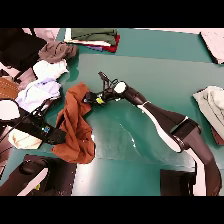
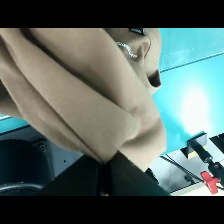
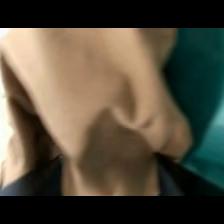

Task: Fold the shirts.

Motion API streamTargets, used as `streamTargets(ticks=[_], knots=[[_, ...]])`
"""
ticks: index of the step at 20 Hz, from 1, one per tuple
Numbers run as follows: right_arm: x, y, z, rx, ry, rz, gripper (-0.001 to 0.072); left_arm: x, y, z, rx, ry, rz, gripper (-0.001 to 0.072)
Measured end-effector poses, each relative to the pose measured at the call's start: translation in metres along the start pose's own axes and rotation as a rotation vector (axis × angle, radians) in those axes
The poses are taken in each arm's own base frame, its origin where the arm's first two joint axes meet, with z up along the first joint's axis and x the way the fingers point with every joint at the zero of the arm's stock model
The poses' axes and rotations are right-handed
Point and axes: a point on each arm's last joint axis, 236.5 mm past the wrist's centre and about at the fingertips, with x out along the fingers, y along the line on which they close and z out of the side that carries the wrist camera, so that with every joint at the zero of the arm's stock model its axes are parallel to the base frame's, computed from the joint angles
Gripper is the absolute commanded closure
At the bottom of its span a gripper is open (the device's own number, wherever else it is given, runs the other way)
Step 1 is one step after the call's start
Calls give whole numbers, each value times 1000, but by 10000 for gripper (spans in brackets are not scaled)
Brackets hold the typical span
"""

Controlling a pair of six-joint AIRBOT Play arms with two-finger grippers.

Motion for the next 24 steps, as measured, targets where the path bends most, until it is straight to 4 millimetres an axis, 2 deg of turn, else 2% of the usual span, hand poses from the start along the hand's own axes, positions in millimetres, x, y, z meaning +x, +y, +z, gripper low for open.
streamTargets(ticks=[1, 3, 5, 6, 8, 10, 12, 15, 17, 19, 21, 24], knots=[[3, -2, -4, 5, 16, -11, 693, 0, 0, 0, 5, -1, -2, 679], [7, -3, -10, 9, 38, -25, 686, 0, -1, 1, 12, -5, -3, 679], [0, 2, -8, 0, 38, -28, 686, 0, -1, 2, 18, -9, -3, 679], [-9, 8, -5, -10, 40, -23, 686, 0, -1, 3, 22, -11, -3, 679], [-41, 22, 5, -66, 37, -28, 686, 0, -1, 5, 31, -20, -3, 679], [-85, 26, 8, -158, 61, -95, 686, 0, 0, 7, 45, -28, -1, 679], [-143, 23, 10, -249, 81, -211, 685, 0, 2, 8, 62, -35, 8, 679], [-249, 12, 14, -316, 66, -405, 685, -1, 1, 15, 86, -65, 9, 679], [-315, 12, 8, -309, 42, -483, 686, -1, -2, 22, 100, -93, -4, 679], [-373, 12, -2, -285, 9, -543, 685, -5, -8, 33, 110, -145, -20, 679], [-416, 16, -17, -259, -22, -566, 685, -15, -18, 45, 136, -203, -44, 680], [-460, 22, -44, -231, -68, -590, 686, -51, -39, 68, 198, -333, -73, 680]])
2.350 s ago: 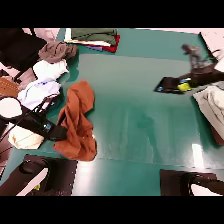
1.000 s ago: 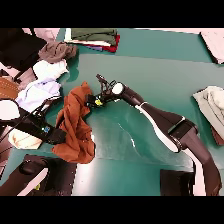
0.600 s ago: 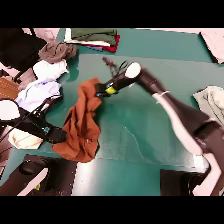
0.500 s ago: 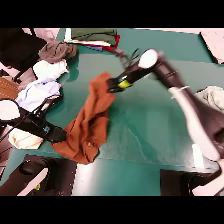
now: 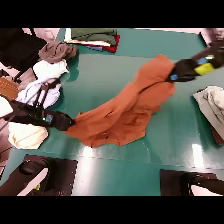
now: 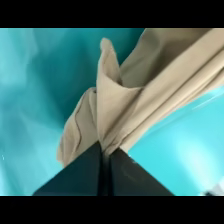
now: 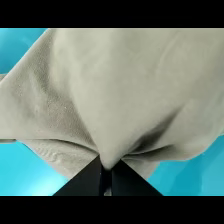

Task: Fold the shirts.

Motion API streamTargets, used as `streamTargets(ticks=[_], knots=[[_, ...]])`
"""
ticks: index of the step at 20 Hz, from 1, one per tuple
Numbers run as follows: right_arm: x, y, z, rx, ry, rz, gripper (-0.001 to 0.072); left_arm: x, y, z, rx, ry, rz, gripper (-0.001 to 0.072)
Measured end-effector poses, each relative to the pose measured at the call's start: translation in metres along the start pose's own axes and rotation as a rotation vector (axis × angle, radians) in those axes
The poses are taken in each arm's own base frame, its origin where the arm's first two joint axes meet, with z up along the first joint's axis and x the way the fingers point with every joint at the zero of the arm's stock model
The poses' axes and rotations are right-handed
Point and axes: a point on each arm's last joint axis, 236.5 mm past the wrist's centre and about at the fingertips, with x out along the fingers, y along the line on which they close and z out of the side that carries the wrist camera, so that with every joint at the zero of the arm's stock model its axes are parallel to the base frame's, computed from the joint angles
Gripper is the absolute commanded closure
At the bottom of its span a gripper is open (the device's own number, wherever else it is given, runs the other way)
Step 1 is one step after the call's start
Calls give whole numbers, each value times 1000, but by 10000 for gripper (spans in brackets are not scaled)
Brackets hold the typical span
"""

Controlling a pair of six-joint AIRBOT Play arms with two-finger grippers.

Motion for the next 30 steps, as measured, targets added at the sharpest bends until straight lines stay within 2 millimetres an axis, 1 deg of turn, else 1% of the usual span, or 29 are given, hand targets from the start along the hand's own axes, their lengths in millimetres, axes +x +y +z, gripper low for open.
streamTargets(ticks=[1, 3, 5, 6, 7, 8, 9, 10, 11, 12, 13, 14, 15, 17, 18, 19, 20, 21, 22, 23, 25, 26, 27, 28, 29, 30], knots=[[-11, -4, -10, 11, -11, -18, 685, -12, -7, 14, 21, -51, -6, 680], [-33, -12, -28, 27, -42, -66, 685, -49, -29, 44, 72, -174, -25, 681], [-57, -8, -40, 15, -101, -85, 686, -91, -47, 68, 125, -297, -18, 680], [-72, -2, -42, -3, -145, -88, 686, -114, -54, 79, 151, -362, -3, 681], [-85, 3, -39, -21, -197, -88, 686, -131, -57, 89, 169, -416, 14, 681], [-99, 9, -31, -41, -262, -87, 686, -144, -59, 102, 181, -466, 33, 681], [-109, 12, -23, -57, -309, -89, 686, -150, -58, 112, 184, -491, 44, 680], [-113, 11, -12, -69, -340, -94, 685, -150, -56, 124, 185, -501, 50, 680], [-111, 6, -1, -68, -353, -105, 685, -144, -51, 139, 185, -503, 55, 680], [-102, -7, 11, -53, -344, -137, 685, -134, -46, 155, 188, -499, 53, 680], [-87, -23, 21, -32, -321, -172, 684, -118, -41, 173, 190, -489, 42, 680], [-67, -42, 33, -10, -288, -202, 684, -100, -35, 190, 191, -473, 30, 680], [-44, -61, 41, 16, -250, -226, 684, -74, -25, 206, 187, -445, 18, 680], [12, -103, 55, 72, -164, -257, 684, -19, -4, 228, 169, -372, -9, 679], [42, -124, 56, 103, -114, -264, 684, 14, 7, 235, 152, -325, -29, 679], [69, -142, 55, 134, -67, -263, 684, 44, 18, 237, 130, -276, -47, 679], [96, -159, 51, 167, -18, -254, 684, 73, 27, 238, 106, -234, -68, 679], [118, -173, 46, 199, 20, -242, 684, 97, 34, 238, 82, -203, -88, 679], [138, -185, 40, 232, 57, -225, 684, 116, 41, 237, 59, -180, -100, 679], [153, -196, 35, 261, 85, -211, 684, 131, 46, 238, 40, -170, -110, 678], [175, -211, 28, 315, 117, -177, 684, 147, 52, 245, 13, -186, -120, 677], [181, -216, 26, 338, 121, -161, 684, 152, 56, 249, 2, -199, -119, 544], [183, -227, 24, 349, 124, -176, 684, 151, 62, 257, 7, -225, -97, 270], [181, -244, 19, 359, 129, -214, 684, 148, 72, 264, 3, -249, -72, 70], [180, -249, 23, 372, 111, -213, 685, 146, 75, 267, -19, -251, -73, 31], [179, -241, 33, 376, 82, -173, 684, 140, 66, 266, -41, -230, -110, 32]])
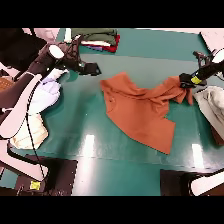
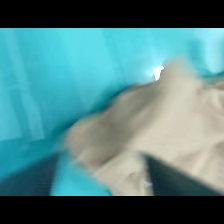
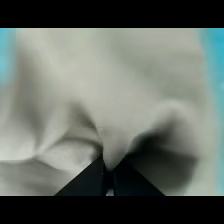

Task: Fold the shirts.

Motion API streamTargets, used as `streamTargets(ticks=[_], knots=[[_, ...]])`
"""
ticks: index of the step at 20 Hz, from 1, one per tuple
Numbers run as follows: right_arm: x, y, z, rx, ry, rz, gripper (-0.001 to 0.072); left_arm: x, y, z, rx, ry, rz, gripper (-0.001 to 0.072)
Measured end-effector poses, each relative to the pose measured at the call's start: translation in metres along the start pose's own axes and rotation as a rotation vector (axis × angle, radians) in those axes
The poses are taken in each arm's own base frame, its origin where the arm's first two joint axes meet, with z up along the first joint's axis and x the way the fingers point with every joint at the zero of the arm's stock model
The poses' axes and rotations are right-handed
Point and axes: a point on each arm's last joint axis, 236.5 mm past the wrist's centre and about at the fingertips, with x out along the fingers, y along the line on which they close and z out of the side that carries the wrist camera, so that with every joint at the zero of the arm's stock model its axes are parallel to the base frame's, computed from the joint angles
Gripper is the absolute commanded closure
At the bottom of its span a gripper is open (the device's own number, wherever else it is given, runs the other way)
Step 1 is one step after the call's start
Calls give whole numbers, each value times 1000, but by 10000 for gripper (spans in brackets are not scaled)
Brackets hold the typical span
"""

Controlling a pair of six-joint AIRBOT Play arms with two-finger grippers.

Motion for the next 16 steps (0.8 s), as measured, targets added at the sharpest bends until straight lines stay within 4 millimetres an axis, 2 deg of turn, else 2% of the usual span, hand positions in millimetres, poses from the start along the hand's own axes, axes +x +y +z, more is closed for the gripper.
streamTargets(ticks=[1, 2, 3, 5, 6, 7, 8, 9, 11, 13, 16], knots=[[-4, 7, 3, -3, -9, 25, 684, -8, -6, -4, -40, 35, -28, 33], [-9, 4, 9, -1, -26, 20, 684, -15, 0, -10, -62, 69, -14, 39], [-15, -1, 15, 0, -46, 6, 684, -25, -3, -21, -85, 117, -20, 93], [-25, 12, 24, -15, -79, 36, 682, -41, -30, -56, -110, 225, -82, 92], [-30, 15, 25, -19, -85, 43, 523, -45, -30, -75, -122, 261, -68, 91], [-33, 11, 28, -21, -97, 30, 144, -49, -35, -94, -148, 284, -64, 90], [-36, 11, 29, -20, -99, 28, -5, -50, -44, -116, -176, 315, -79, 67], [-37, 13, 27, -18, -91, 32, -5, -50, -51, -141, -223, 353, -93, 2], [-39, 10, 22, -3, -67, 22, 1, -41, -59, -183, -338, 398, -118, 2], [-40, 6, 14, 9, -35, 13, 4, -29, -78, -219, -421, 439, -162, 3], [-44, 7, 6, 14, -6, 11, 4, -6, -109, -253, -465, 448, -185, 5]])
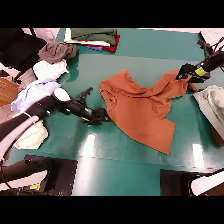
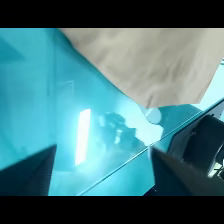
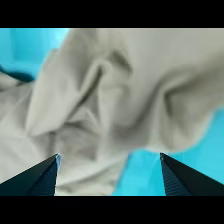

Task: Fold the shirts.

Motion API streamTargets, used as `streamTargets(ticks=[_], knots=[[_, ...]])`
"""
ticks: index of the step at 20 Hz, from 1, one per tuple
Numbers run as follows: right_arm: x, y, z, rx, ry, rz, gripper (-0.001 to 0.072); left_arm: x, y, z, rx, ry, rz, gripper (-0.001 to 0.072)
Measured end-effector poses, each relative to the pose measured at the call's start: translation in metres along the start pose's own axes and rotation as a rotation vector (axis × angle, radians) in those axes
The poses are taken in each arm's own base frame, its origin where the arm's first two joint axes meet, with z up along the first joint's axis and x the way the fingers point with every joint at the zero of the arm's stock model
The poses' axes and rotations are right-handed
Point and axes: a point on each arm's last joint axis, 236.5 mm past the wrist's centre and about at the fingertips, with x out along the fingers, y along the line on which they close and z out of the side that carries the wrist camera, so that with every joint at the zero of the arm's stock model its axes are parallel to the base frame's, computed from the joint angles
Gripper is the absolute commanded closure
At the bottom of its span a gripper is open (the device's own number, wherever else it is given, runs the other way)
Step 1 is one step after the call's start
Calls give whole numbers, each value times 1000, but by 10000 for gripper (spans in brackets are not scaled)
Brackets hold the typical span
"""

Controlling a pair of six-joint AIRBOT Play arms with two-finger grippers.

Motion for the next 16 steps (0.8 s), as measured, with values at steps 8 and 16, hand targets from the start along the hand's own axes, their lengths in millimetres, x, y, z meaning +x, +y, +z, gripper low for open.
streamTargets(ticks=[8, 16], knots=[[-30, 18, 6, -32, -80, 9, 5, 74, -31, -14, -97, -104, -58, 13], [-49, 14, 11, -21, -136, 7, 5, 119, -40, -34, -158, -67, -85, 212]])
